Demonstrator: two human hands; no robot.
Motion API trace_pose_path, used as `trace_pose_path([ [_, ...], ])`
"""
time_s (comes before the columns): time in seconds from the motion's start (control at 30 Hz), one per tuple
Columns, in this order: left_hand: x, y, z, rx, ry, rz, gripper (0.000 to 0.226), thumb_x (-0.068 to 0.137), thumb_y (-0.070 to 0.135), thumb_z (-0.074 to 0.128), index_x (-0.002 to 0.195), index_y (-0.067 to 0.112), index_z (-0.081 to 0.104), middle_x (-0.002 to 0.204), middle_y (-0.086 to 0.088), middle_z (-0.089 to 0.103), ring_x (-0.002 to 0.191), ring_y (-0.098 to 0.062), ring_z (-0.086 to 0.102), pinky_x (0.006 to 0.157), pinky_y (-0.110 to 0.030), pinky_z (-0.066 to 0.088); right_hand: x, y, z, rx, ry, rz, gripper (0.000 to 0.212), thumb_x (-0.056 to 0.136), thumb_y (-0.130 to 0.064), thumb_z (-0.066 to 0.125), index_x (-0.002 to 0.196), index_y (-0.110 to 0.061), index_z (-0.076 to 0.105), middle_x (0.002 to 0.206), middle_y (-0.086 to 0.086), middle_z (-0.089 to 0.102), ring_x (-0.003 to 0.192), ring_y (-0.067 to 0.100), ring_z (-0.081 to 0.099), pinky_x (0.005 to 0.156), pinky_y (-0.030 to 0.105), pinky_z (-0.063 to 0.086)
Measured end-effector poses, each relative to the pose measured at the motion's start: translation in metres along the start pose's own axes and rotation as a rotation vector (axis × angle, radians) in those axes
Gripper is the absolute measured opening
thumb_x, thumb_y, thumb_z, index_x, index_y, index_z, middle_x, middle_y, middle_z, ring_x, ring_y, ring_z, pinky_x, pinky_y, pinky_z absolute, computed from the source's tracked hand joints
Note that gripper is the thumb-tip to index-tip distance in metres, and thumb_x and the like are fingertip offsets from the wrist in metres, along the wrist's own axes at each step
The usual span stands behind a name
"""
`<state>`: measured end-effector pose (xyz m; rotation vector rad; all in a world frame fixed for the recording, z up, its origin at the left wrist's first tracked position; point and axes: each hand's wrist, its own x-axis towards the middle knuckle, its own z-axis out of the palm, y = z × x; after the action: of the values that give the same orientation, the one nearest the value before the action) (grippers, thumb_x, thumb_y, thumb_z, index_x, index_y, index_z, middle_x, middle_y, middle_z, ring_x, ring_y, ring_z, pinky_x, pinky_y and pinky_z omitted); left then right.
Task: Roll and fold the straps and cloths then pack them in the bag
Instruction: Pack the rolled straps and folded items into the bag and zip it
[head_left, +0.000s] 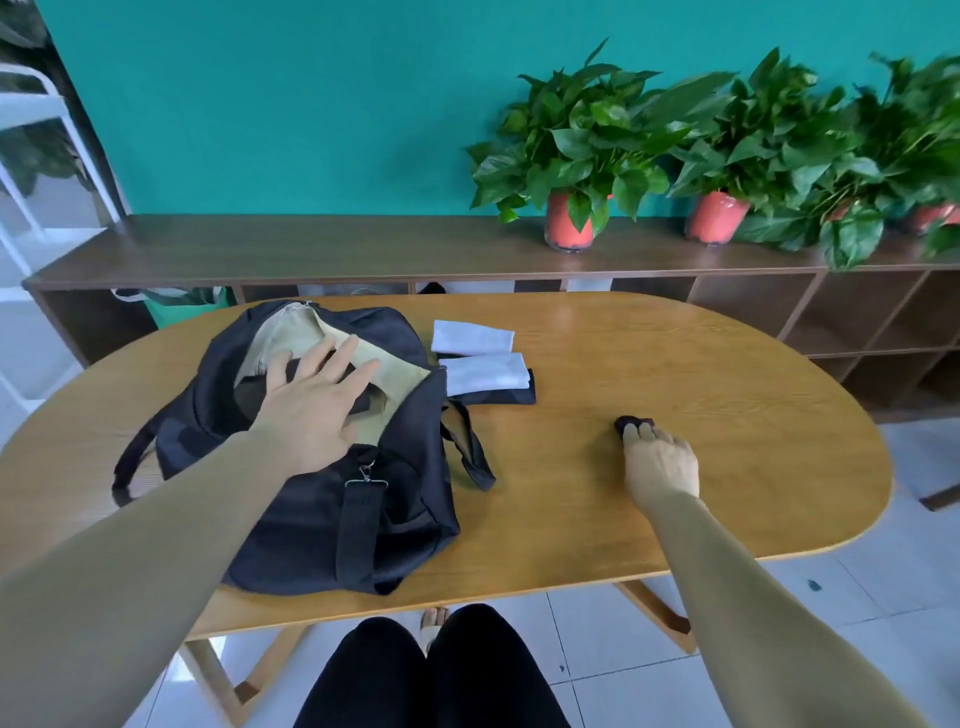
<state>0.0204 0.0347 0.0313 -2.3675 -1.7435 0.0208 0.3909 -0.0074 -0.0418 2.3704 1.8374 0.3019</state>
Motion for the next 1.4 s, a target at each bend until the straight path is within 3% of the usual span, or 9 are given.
trace_pose_path([
  [0.2, -0.001, -0.003, -0.004, -0.022, -0.006, -0.004, 0.070, 0.091, 0.033, 0.049, 0.150, 0.034, 0.011, 0.160, 0.003, -0.005, 0.146, -0.019, -0.007, 0.115, -0.053, 0.006, -0.009, -0.027, -0.017, -0.038, 0.014, -0.053, 0.036, 0.082, 0.002, 0.050, 0.114, -0.014, 0.055, 0.103, 0.000, 0.065, 0.088, 0.018, 0.061, 0.065, 0.025, 0.039],
  [0.3, -0.006, -0.015, -0.006, -0.033, 0.019, -0.019, 0.070, 0.091, 0.034, 0.050, 0.150, 0.034, 0.012, 0.160, 0.003, -0.004, 0.146, -0.019, -0.007, 0.113, -0.053, 0.004, -0.013, -0.045, -0.023, 0.014, 0.010, -0.015, 0.043, 0.080, 0.004, 0.051, 0.116, -0.018, 0.055, 0.087, -0.004, 0.064, 0.067, 0.018, 0.051, 0.057, 0.025, 0.036],
  [0.4, -0.013, -0.039, -0.010, -0.019, 0.027, -0.058, 0.071, 0.092, 0.034, 0.050, 0.151, 0.033, 0.011, 0.160, 0.001, -0.004, 0.146, -0.020, -0.009, 0.114, -0.052, 0.001, -0.011, -0.063, -0.039, 0.087, 0.070, 0.013, 0.049, 0.079, 0.004, 0.050, 0.121, -0.021, 0.052, 0.086, -0.004, 0.066, 0.065, 0.019, 0.052, 0.050, 0.022, 0.031],
  [0.5, -0.020, -0.065, -0.015, -0.018, 0.027, -0.111, 0.067, 0.093, 0.031, 0.047, 0.150, 0.033, 0.010, 0.161, 0.001, -0.007, 0.147, -0.020, -0.009, 0.114, -0.051, -0.001, -0.006, -0.091, -0.071, 0.145, 0.284, 0.002, 0.036, 0.075, 0.002, 0.057, 0.107, -0.014, 0.057, 0.085, 0.000, 0.065, 0.070, 0.022, 0.060, 0.045, 0.022, 0.015],
  [0.57, -0.023, -0.080, -0.015, -0.033, 0.015, -0.137, 0.069, 0.094, 0.030, 0.046, 0.151, 0.033, 0.008, 0.161, 0.001, -0.009, 0.147, -0.020, -0.010, 0.114, -0.052, -0.001, -0.004, -0.117, -0.094, 0.167, 0.467, -0.042, 0.035, 0.051, 0.005, 0.074, 0.081, -0.009, 0.063, 0.063, 0.002, 0.060, 0.053, 0.022, 0.057, 0.047, 0.017, 0.008],
  [0.63, -0.023, -0.091, -0.012, -0.046, 0.006, -0.150, 0.070, 0.095, 0.031, 0.046, 0.151, 0.034, 0.005, 0.160, 0.002, -0.010, 0.147, -0.020, -0.011, 0.115, -0.052, -0.001, -0.002, -0.146, -0.114, 0.203, 0.671, -0.126, 0.040, 0.033, 0.009, 0.075, 0.065, -0.010, 0.060, 0.049, 0.000, 0.052, 0.040, 0.020, 0.047, 0.047, 0.016, 0.008],
  [0.73, -0.021, -0.104, -0.006, -0.068, 0.028, -0.148, 0.069, 0.095, 0.032, 0.047, 0.150, 0.036, 0.007, 0.161, 0.002, -0.009, 0.147, -0.021, -0.010, 0.115, -0.052, -0.001, -0.005, -0.196, -0.136, 0.209, 0.773, -0.253, 0.038, 0.032, 0.006, 0.068, 0.063, -0.012, 0.057, 0.049, -0.001, 0.049, 0.039, 0.019, 0.040, 0.046, 0.019, 0.014],
  [1.0, -0.002, -0.123, 0.013, -0.107, 0.111, -0.098, 0.069, 0.093, 0.029, 0.047, 0.150, 0.036, 0.008, 0.161, 0.002, -0.007, 0.147, -0.020, -0.009, 0.114, -0.053, 0.000, 0.000, -0.298, -0.122, 0.254, 0.617, -0.386, 0.035, 0.035, -0.005, 0.077, 0.061, -0.017, 0.057, 0.045, -0.005, 0.044, 0.034, 0.014, 0.040, 0.041, 0.016, 0.012],
  [1.4, 0.007, -0.131, 0.035, -0.194, 0.194, -0.043, 0.069, 0.091, 0.026, 0.052, 0.150, 0.034, 0.017, 0.161, 0.003, 0.001, 0.147, -0.019, -0.005, 0.114, -0.051, 0.001, 0.030, -0.335, -0.108, 0.247, 0.500, -0.324, 0.040, 0.030, -0.012, 0.084, 0.061, -0.014, 0.059, 0.044, -0.004, 0.047, 0.028, 0.015, 0.034, 0.042, 0.014, 0.011],
])
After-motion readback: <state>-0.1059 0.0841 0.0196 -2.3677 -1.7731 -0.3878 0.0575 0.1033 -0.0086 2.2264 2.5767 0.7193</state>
